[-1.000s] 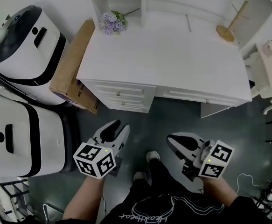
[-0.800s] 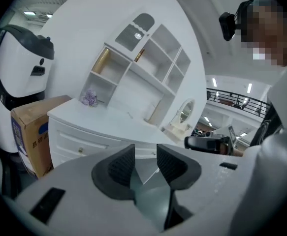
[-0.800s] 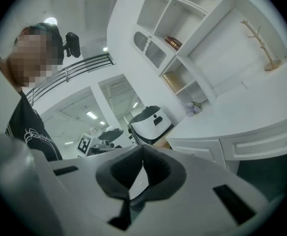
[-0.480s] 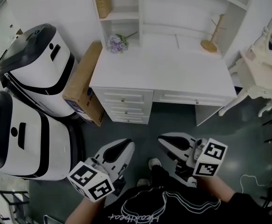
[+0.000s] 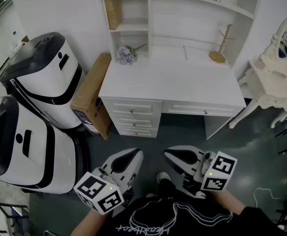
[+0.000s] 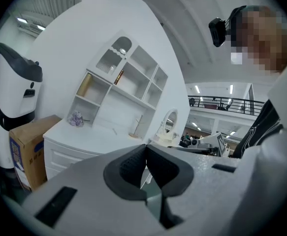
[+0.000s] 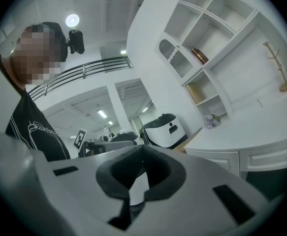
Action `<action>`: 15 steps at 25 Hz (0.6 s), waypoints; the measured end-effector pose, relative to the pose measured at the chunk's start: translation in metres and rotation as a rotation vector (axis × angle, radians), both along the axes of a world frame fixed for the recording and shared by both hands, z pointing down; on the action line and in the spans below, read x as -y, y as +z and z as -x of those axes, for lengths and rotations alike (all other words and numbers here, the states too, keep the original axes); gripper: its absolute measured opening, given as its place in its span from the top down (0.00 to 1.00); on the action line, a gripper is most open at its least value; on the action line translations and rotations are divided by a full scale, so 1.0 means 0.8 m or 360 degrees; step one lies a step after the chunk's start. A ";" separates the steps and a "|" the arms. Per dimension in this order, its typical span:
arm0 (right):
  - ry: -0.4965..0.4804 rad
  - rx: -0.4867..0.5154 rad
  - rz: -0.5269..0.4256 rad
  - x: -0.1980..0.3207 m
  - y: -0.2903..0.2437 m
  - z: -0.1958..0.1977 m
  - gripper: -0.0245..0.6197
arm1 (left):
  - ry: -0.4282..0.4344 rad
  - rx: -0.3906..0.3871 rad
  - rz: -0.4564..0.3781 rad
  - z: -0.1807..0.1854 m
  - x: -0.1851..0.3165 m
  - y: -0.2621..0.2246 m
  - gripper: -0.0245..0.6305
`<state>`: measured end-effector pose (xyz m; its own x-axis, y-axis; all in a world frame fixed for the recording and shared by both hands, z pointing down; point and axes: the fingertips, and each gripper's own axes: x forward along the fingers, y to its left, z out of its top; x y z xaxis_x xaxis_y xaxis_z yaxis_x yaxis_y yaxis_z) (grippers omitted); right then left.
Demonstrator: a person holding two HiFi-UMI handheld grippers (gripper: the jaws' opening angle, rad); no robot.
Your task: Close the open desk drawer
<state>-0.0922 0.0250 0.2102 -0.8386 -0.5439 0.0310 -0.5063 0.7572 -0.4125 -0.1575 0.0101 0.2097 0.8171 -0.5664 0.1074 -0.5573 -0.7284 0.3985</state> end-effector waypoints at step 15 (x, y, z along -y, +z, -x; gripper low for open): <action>0.0053 0.0003 0.0025 0.012 0.011 -0.016 0.95 | 0.0032 0.0043 0.0008 -0.023 0.010 0.014 0.96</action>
<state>-0.0797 0.0154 0.2192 -0.8200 -0.5711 0.0380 -0.5304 0.7332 -0.4254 -0.1391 0.0025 0.2206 0.8249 -0.5496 0.1323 -0.5534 -0.7375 0.3870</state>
